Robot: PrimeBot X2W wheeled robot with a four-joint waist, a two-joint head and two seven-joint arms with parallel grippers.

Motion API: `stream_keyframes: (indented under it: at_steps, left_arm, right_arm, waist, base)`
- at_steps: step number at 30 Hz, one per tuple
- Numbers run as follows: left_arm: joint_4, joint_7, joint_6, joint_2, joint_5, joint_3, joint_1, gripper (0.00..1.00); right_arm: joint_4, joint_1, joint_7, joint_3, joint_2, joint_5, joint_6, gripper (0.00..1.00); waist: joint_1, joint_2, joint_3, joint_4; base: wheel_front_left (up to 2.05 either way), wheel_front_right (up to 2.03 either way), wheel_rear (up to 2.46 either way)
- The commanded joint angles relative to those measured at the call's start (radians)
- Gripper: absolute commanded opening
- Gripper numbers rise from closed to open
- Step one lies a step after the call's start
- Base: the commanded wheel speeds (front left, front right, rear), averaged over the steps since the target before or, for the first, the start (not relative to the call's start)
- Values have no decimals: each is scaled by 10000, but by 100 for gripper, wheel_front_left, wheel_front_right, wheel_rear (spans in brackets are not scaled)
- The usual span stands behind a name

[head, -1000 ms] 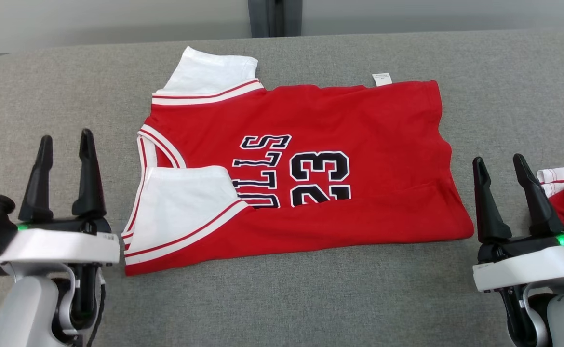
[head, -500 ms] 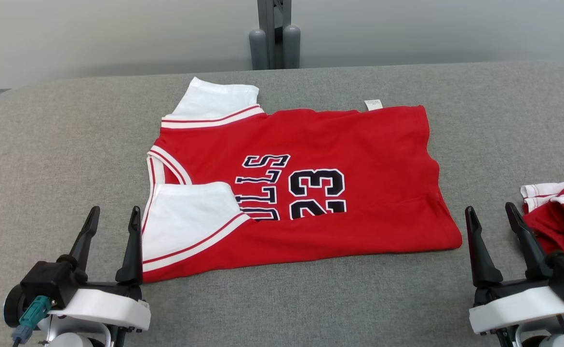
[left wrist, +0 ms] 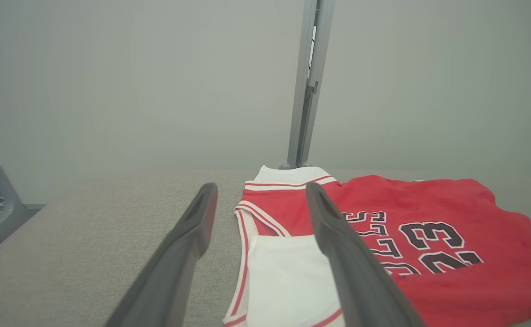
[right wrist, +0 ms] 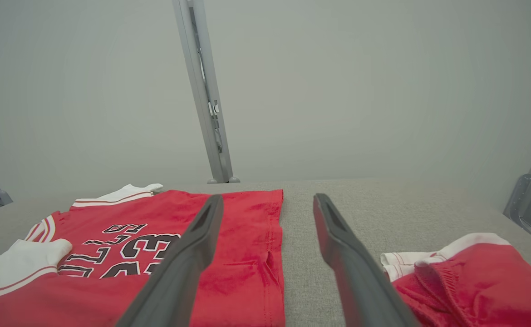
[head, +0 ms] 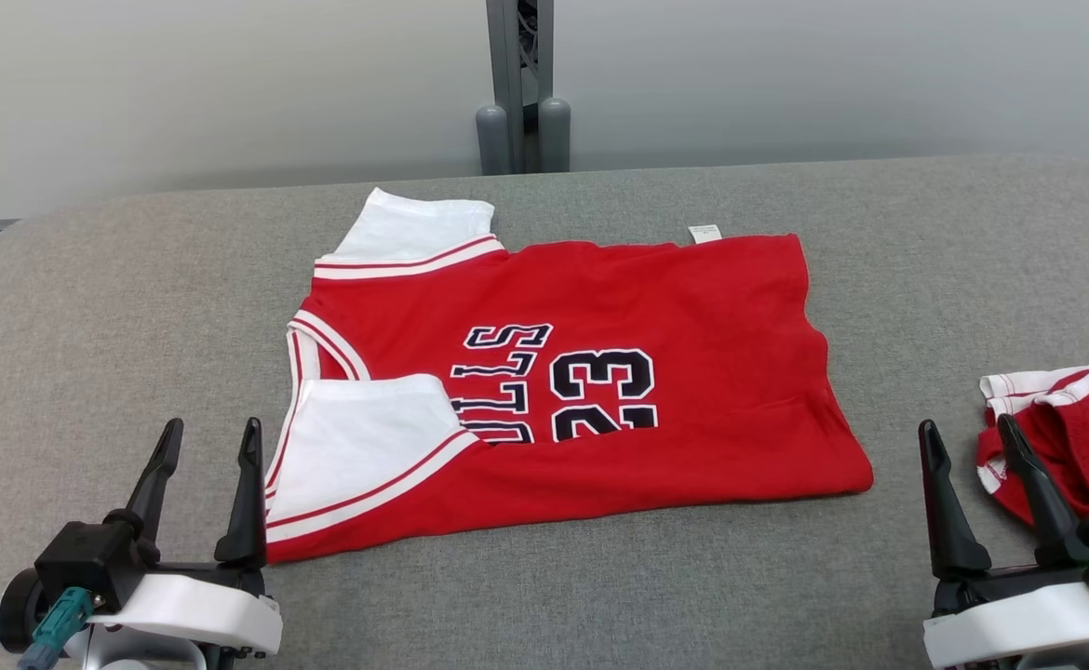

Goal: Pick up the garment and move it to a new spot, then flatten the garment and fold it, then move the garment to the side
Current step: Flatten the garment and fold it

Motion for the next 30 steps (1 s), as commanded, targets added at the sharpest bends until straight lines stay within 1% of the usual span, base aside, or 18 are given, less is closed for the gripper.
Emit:
stream_keyframes:
  at_steps: [1, 16, 23, 24, 25, 30]
  left_arm:
    - [-38, -27, 42, 56, 2, 18, 70, 100]
    - [-118, 235, 130, 61, -59, -189, -91, 100]
    - [-16, 813, -48, 87, -82, -424, -741, 100]
    - [73, 1062, -151, 87, -170, -501, -1070, 100]
    - [73, 1062, -151, 87, -170, -501, -1070, 100]
    - [717, 1741, -501, 28, -411, -749, -1736, 100]
  right_arm:
    - [-73, 67, 8, -39, -23, 43, -4, 100]
    - [7, -22, 242, -210, -22, 213, -4, 100]
    - [594, -527, 574, -304, -27, 32, -4, 100]
    - [861, -739, 690, -303, -26, -75, -4, 100]
    - [861, -739, 690, -303, -26, -75, -4, 100]
    - [1666, -1369, 909, -152, -25, -191, -4, 100]
  waist:
    - [0, 0, -7, 1]
    - [0, 0, 44, 142]
    - [0, 0, 401, 322]
    - [0, 0, 592, 387]
    - [0, 0, 592, 387]
    - [0, 0, 1141, 493]
  base:
    - [0, 0, 0]
    - [0, 0, 0]
    - [0, 0, 0]
    - [0, 0, 0]
    - [0, 0, 0]
    - [0, 0, 0]
